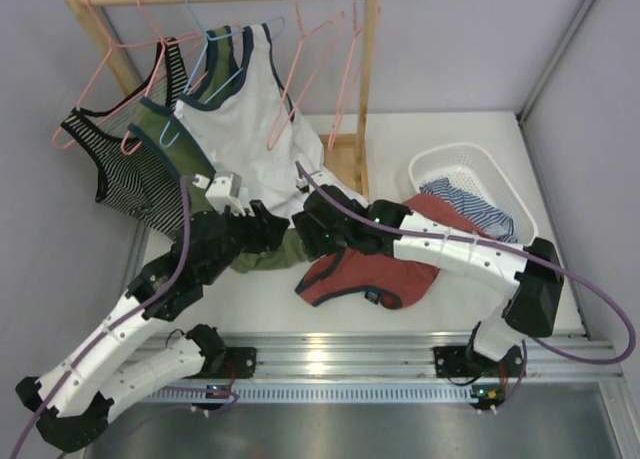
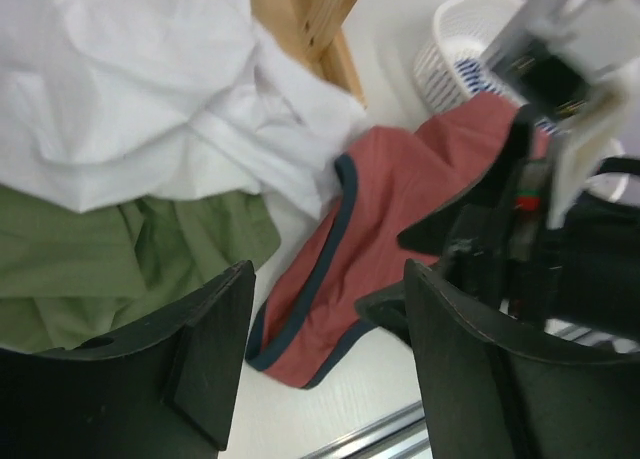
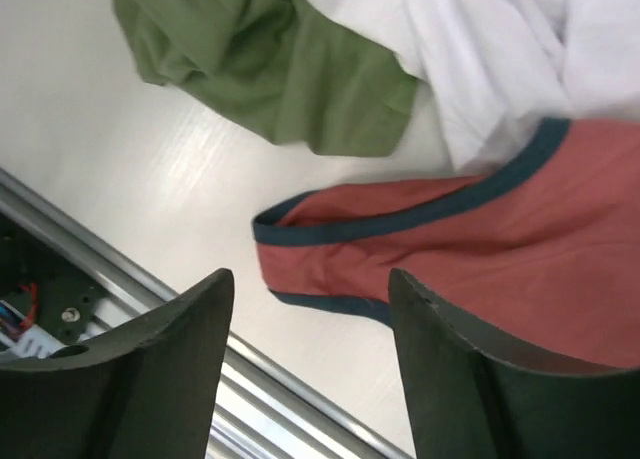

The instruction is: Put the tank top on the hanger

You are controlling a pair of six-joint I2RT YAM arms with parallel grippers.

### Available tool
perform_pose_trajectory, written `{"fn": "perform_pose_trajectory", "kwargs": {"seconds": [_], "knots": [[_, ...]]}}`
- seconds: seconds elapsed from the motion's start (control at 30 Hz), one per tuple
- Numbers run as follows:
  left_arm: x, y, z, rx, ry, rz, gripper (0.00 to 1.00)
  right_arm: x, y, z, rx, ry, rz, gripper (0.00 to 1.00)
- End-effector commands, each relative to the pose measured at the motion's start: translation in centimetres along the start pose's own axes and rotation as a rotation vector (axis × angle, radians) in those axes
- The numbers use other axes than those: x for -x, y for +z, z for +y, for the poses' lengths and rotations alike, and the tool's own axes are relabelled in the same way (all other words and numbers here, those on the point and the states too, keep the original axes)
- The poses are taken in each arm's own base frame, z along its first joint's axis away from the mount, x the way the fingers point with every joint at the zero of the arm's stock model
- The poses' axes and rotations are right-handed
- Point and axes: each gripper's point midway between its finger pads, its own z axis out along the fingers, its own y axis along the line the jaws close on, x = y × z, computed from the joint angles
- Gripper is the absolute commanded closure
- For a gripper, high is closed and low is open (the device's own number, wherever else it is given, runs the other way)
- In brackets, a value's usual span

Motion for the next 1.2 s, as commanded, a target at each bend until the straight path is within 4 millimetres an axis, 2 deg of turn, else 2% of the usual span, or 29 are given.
{"fn": "perform_pose_trajectory", "kwargs": {"seconds": [0.0,0.1,0.13,0.17,0.2,0.27,0.3,0.33,0.37,0.4,0.43,0.5,0.53,0.63,0.83,0.93,1.07,1.17], "knots": [[-4.4,1.3,2.6,0.117,-0.025,0.122,0.34,3.2,-2.3,-1.6,-0.053,0.057,-0.126,0.36],[-8.4,2.2,3.5,0.139,-0.065,0.222,0.35,1.7,-3.5,-3.6,-0.127,0.126,-0.133,0.33],[-9.5,2.5,3.7,0.153,-0.088,0.250,0.35,0.6,-4.5,-4.9,-0.165,0.185,-0.145,0.33],[-11.3,2.7,4.0,0.148,-0.095,0.293,0.36,-0.5,-4.9,-5.7,-0.185,0.211,-0.134,0.39],[-12.3,2.9,4.2,0.150,-0.103,0.319,0.36,-2.7,-5.4,-6.8,-0.205,0.274,-0.123,0.44],[-15.0,3.2,4.3,0.128,-0.121,0.390,0.36,-5.4,-5.6,-7.7,-0.216,0.327,-0.094,0.50],[-15.8,3.2,4.1,0.112,-0.124,0.419,0.36,-6.4,-6.4,-8.0,-0.203,0.387,-0.099,0.50],[-16.9,3.4,4.1,0.113,-0.124,0.453,0.36,-9.1,-5.9,-9.1,-0.239,0.395,-0.059,0.51],[-17.9,3.5,4.3,0.113,-0.121,0.482,0.36,-10.1,-6.1,-9.5,-0.248,0.415,-0.051,0.55],[-18.5,3.6,3.7,0.082,-0.124,0.507,0.35,-10.9,-6.8,-10.0,-0.246,0.436,-0.056,0.57],[-19.5,3.8,3.5,0.068,-0.107,0.538,0.34,-12.7,-6.6,-10.8,-0.270,0.467,-0.031,0.57],[-20.4,4.0,2.6,0.029,-0.091,0.559,0.33,-13.8,-7.2,-11.1,-0.258,0.493,-0.025,0.58],[-21.2,4.2,2.7,0.035,-0.073,0.583,0.32,-15.3,-6.8,-11.3,-0.266,0.508,0.007,0.59],[-22.6,4.7,2.4,0.026,-0.034,0.619,0.32,-17.9,-6.3,-11.4,-0.276,0.533,0.070,0.65],[-24.8,6.1,2.8,0.057,0.019,0.657,0.32,-21.2,-4.7,-10.4,-0.272,0.564,0.130,0.64],[-25.3,6.6,3.4,0.092,0.044,0.658,0.33,-21.9,-4.1,-10.2,-0.273,0.580,0.135,0.59],[-25.5,6.9,3.7,0.103,0.056,0.655,0.34,-22.0,-3.3,-10.4,-0.287,0.595,0.117,0.48],[-25.8,7.0,3.8,0.111,0.062,0.660,0.46,-21.6,-2.8,-10.6,-0.303,0.597,0.088,0.46]]}}
